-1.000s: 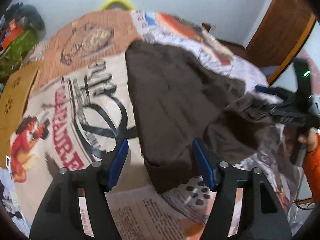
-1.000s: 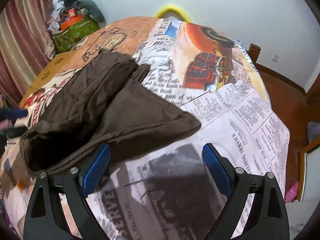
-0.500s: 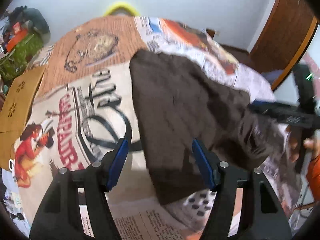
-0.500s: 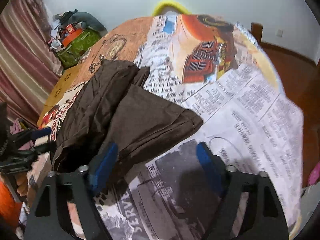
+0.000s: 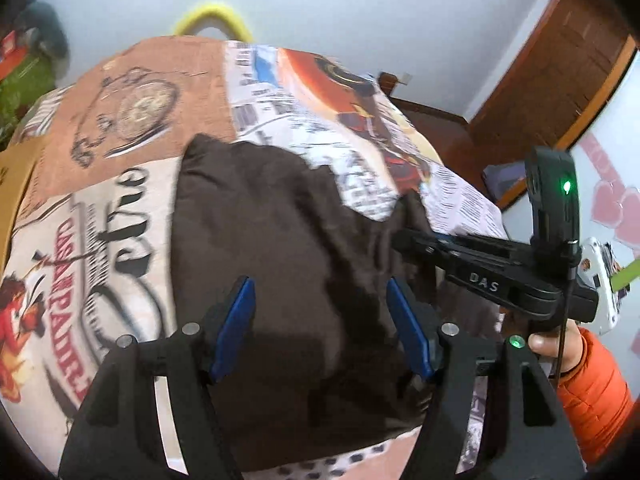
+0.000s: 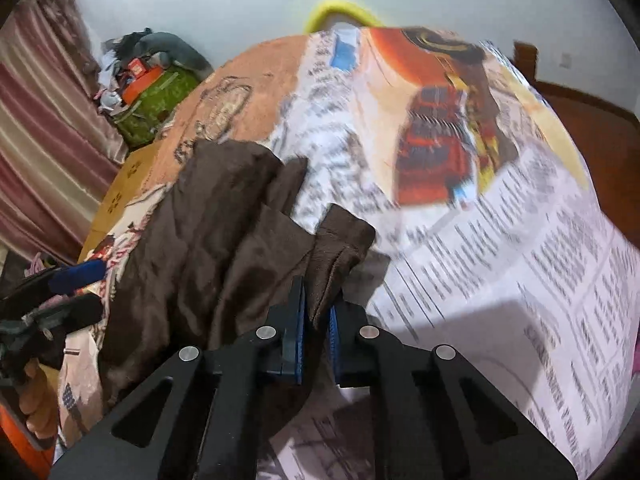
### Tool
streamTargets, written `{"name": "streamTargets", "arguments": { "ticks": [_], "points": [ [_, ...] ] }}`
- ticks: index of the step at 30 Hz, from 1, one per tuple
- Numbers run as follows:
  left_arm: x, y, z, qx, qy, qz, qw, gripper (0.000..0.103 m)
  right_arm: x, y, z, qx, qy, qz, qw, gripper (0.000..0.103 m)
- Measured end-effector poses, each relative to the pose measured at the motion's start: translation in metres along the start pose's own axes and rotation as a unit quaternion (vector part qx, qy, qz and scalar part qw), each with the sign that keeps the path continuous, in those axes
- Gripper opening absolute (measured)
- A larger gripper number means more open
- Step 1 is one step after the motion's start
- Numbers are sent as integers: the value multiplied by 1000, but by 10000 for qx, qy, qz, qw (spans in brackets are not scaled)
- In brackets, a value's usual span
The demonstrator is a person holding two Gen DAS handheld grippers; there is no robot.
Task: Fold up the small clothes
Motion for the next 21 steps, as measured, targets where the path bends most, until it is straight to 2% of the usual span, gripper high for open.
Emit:
{"name": "streamTargets", "arguments": {
  "ticks": [3,5,7,9,11,12,13,17,21],
  "points": [
    [-5,-7,17,-139,44,134,9998,66,-11,4,-2,-86,-125,7,9999,9],
    [-6,-10,29,-126,152,94,9998,48,-14,4,-5,-116,-192,28,9997,9],
    [-5,-10,43,-104,295,35,9995,37,-16,2,-6,-129,-213,38,9997,9],
    [-4,-10,55,-108,398,-5,9992,31,-15,0,-6,-127,-211,39,9997,9],
    [-2,-6,67,-228,450,-13,9987,12,-14,-1,-7,-128,-203,30,9997,9],
    [-2,-4,70,-281,413,12,9987,7,-14,-1,-6,-127,-203,29,9997,9],
    [-3,-1,69,-303,352,20,9989,4,-15,-2,-6,-140,-208,37,9997,9],
    [-10,7,48,-254,-71,-13,9997,4,-20,2,-6,-230,-244,71,9994,9],
    [-25,16,20,-368,-441,31,9983,4,-30,12,-5,-304,-330,28,9990,9]
  ]
}}
Point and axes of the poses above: each gripper's, at about its wrist camera, not at the fingertips, and z roughly the way its jaws point, y to its left, x to its underside, the point moved 8 cm from there along z, roughly the way its jaws point, and after that the axes turned 13 degrees about -y, right-handed, at the moved point
